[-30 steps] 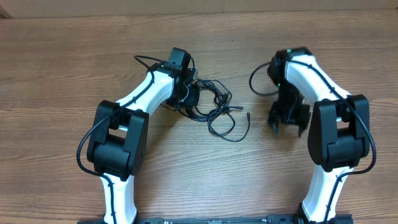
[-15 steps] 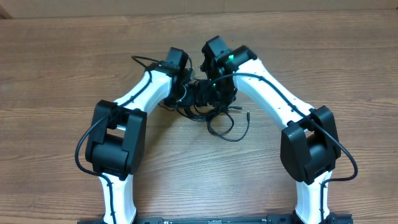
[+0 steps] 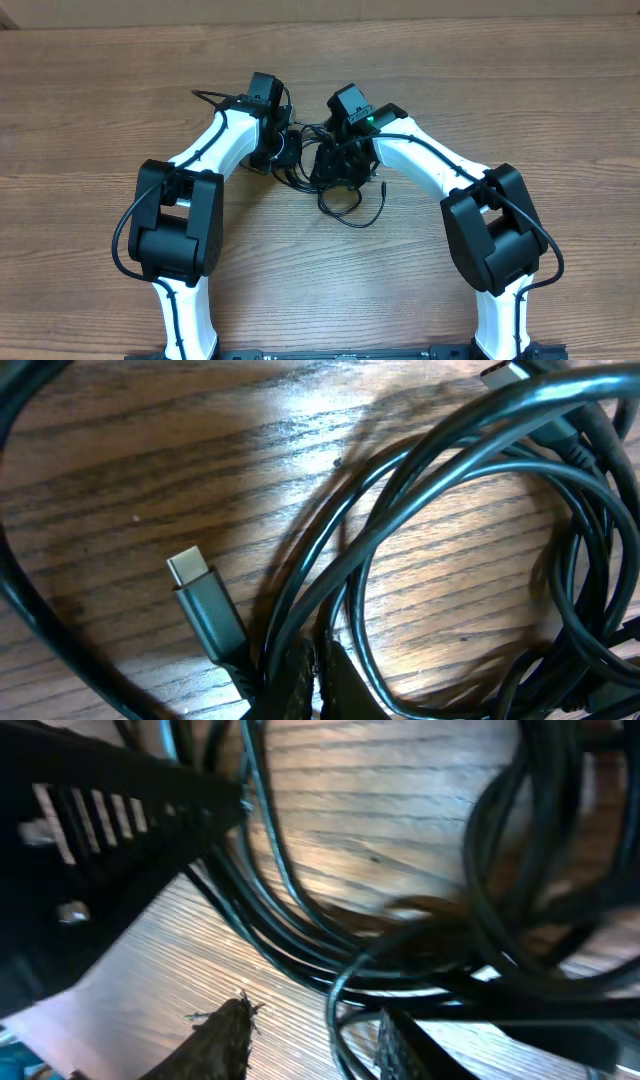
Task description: Untangle cables
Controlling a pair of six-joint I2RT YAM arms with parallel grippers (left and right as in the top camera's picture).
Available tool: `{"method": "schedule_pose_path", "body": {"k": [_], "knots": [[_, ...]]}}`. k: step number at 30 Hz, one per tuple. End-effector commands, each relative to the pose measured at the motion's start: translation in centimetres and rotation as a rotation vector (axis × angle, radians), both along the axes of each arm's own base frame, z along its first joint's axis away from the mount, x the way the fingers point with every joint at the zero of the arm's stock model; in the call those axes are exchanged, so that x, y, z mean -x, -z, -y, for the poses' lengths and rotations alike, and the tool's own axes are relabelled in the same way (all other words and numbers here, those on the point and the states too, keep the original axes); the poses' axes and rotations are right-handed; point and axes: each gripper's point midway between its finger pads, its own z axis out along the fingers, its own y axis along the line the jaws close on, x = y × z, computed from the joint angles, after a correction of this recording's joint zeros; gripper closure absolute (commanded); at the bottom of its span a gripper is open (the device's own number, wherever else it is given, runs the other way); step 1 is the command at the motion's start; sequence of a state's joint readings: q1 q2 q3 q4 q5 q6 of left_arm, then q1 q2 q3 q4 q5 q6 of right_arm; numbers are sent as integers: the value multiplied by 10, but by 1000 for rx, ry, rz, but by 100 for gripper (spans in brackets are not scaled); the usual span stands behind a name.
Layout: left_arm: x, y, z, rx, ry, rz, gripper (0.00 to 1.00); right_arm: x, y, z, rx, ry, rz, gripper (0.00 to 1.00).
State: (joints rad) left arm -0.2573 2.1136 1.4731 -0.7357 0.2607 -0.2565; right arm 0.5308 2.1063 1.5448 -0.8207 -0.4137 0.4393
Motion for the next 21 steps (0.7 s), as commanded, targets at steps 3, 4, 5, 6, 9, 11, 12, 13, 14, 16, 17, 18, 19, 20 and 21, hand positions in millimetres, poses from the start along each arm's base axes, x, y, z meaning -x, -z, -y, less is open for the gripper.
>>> {"method": "schedule_pose_path", "body": {"k": [3, 4, 5, 6, 9, 11, 12, 13, 14, 16, 17, 18, 19, 20, 21], "knots": [[3, 6, -1, -2, -13, -21, 93, 1, -3, -6, -29, 5, -6, 63], [3, 6, -1, -2, -13, -21, 94, 0, -3, -7, -26, 3, 0, 65], [3, 6, -1, -2, -13, -21, 94, 0, 0, -7, -1, 12, 10, 66], [3, 6, -1, -2, -13, -21, 94, 0, 6, -2, 56, 46, 22, 66], [3, 6, -1, -2, -13, -21, 93, 2, 18, 3, 130, 90, 42, 66], [3, 6, -1, -3, -13, -21, 93, 5, 25, 1, 140, 80, 58, 66], [3, 6, -1, -2, -13, -21, 93, 6, 27, 1, 142, 79, 61, 66], [3, 6, -1, -2, -13, -21, 93, 6, 30, 0, 144, 78, 68, 67], [3, 6, -1, -3, -13, -21, 93, 7, 33, 1, 145, 78, 69, 68], [3, 6, -1, -2, -13, -21, 93, 9, 38, 4, 158, 92, 67, 70], [3, 6, -1, -3, -13, -21, 93, 9, 40, 8, 173, 109, 62, 71], [3, 6, -1, -3, -13, -21, 93, 11, 43, 12, 194, 131, 53, 72], [3, 6, -1, -3, -13, -21, 93, 11, 43, 14, 199, 133, 49, 74], [3, 6, -1, -3, -13, -21, 94, 12, 43, 15, 202, 134, 45, 76], [3, 6, -1, -3, -13, -21, 94, 12, 41, 16, 198, 135, 31, 82]]}}
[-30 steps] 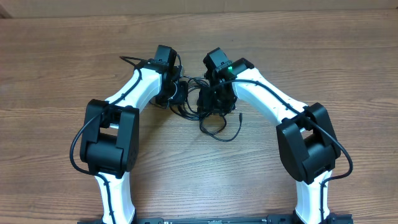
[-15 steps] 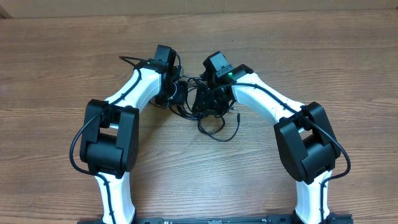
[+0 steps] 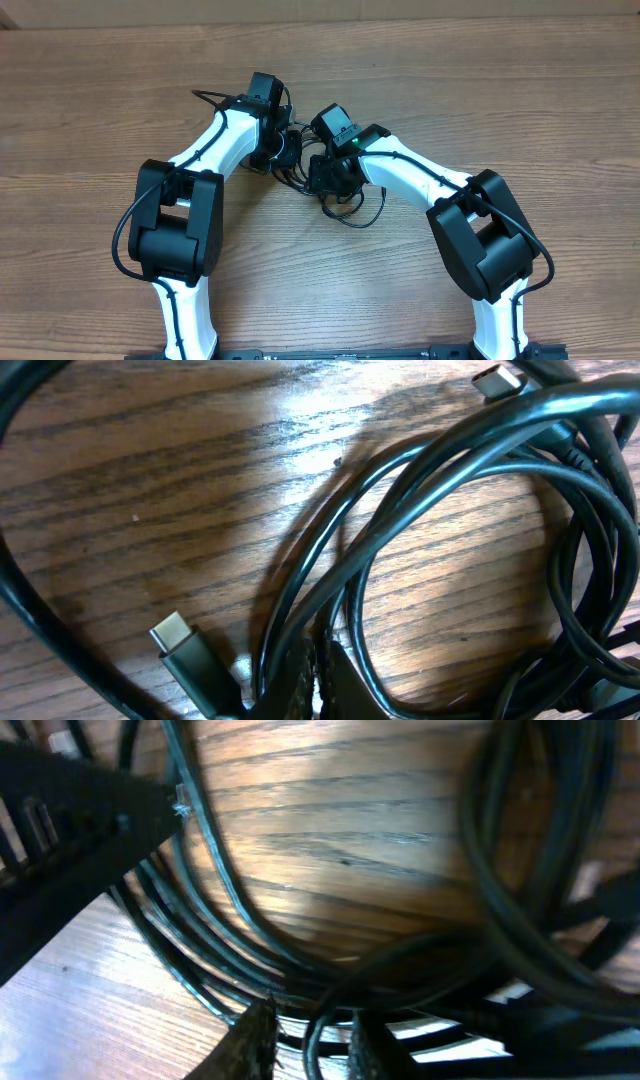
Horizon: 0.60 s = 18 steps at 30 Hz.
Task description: Untangle cables
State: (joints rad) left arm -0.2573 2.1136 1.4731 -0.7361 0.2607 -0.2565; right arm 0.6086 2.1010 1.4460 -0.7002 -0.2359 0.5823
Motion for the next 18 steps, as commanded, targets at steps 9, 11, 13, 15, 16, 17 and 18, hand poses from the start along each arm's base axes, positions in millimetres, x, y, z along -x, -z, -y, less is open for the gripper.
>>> {"method": "schedule_pose_path", "body": {"k": [9, 11, 13, 15, 16, 17, 18], "knots": [[3, 6, -1, -5, -13, -19, 94, -3, -91, -20, -445, -94, -152, 96], [3, 6, -1, -4, -13, -20, 94, -7, -105, -16, -513, -90, -158, 96], [4, 6, 0, 6, -3, -22, 90, -14, -108, -6, -525, -65, -159, 96], [9, 0, 6, 54, 71, -31, 85, -18, -108, 1, -527, -44, -162, 96], [10, -2, 6, 60, 83, -39, 85, -19, -110, 2, -538, -44, -164, 96], [12, -6, 3, 74, 96, -53, 85, -20, -114, 1, -568, -50, -165, 96], [13, -16, 9, 177, 141, -56, 85, -25, -125, -1, -637, -65, -155, 96]]}}
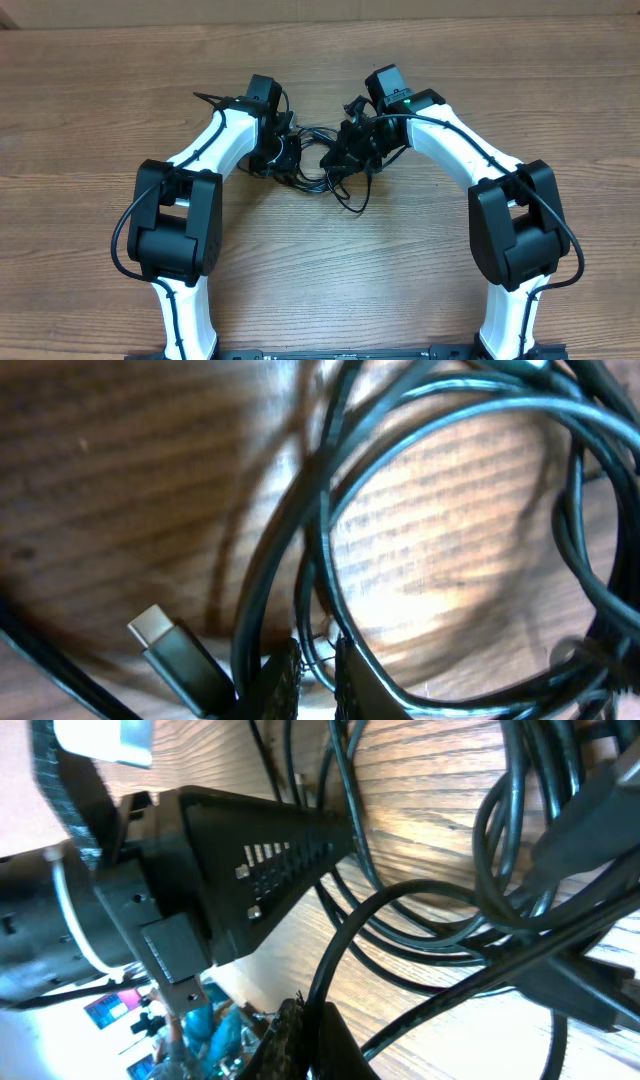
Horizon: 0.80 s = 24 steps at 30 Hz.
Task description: Untangle cables
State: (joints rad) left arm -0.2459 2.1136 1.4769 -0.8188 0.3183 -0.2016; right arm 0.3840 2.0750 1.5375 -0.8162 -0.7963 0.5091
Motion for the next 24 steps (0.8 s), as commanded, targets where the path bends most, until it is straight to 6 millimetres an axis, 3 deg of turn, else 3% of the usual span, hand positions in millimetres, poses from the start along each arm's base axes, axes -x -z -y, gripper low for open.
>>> {"method": "schedule_pose_path", "body": {"k": [1, 3, 8, 11, 12, 14, 17, 21, 24], "knots": [[-4, -21, 15, 219, 109, 16, 86, -8, -50, -13, -184, -40, 77, 96], [-2, -37, 24, 376, 144, 20, 89, -10, -53, -12, -205, -40, 79, 96], [-8, -58, 1, 514, 2, -41, 78, -12, -54, -13, -208, -39, 91, 96], [-11, -72, -5, 606, -62, -74, 69, -15, -55, -13, -212, -40, 108, 96], [-11, -72, -7, 608, -82, -86, 60, -16, -55, -14, -214, -40, 115, 96], [-5, -69, -8, 587, -91, -116, 44, -17, -55, -14, -213, -25, 97, 96], [9, -61, -4, 526, -124, -201, 32, -18, -56, -14, -215, -22, 100, 96], [19, -30, -13, 308, -290, -300, 26, -20, -58, -15, -221, -10, 96, 96], [22, -18, -8, 293, -357, -328, 24, -23, -60, -16, -228, 0, 96, 96]]}}
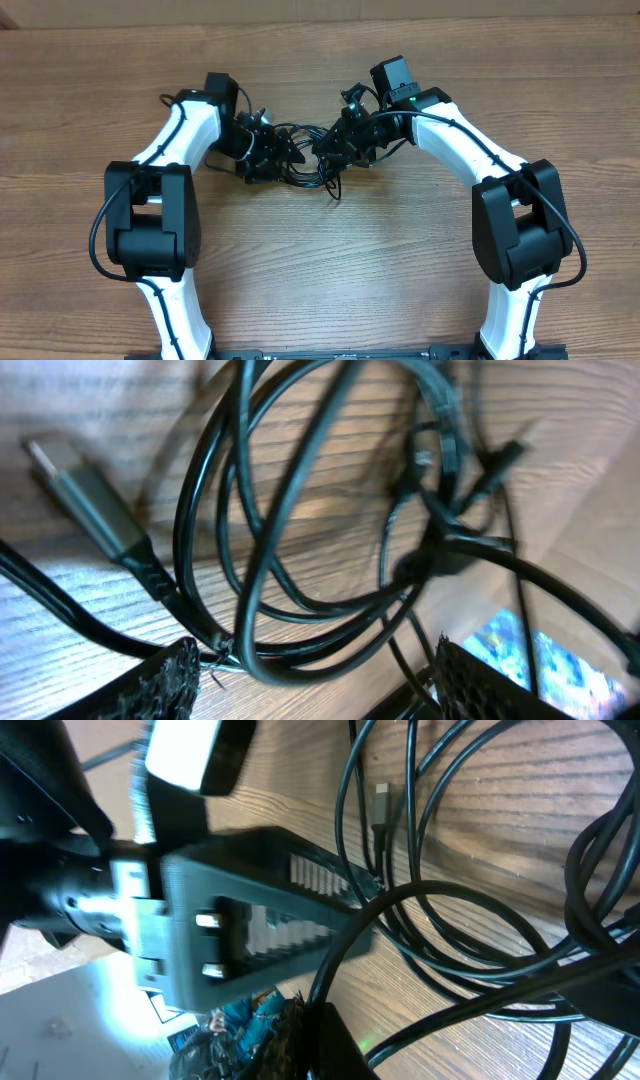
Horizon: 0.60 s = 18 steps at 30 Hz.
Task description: Untangle cables
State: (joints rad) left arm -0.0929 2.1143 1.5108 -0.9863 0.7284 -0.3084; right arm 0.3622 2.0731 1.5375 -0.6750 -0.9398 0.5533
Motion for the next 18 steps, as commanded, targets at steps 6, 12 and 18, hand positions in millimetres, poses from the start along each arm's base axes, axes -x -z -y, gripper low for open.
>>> {"method": "schedule_pose_path", "body": {"k": [6, 12, 18], "knots": [[12, 53, 4, -84, -191, -124, 25, -6, -32, -3, -55, 2, 51, 96], [1, 59, 19, -73, -163, -26, 76, -6, -33, -3, -57, 2, 51, 96], [3, 78, -10, -287, -165, 4, 96, 0, -56, -8, -199, -59, 43, 96]]}}
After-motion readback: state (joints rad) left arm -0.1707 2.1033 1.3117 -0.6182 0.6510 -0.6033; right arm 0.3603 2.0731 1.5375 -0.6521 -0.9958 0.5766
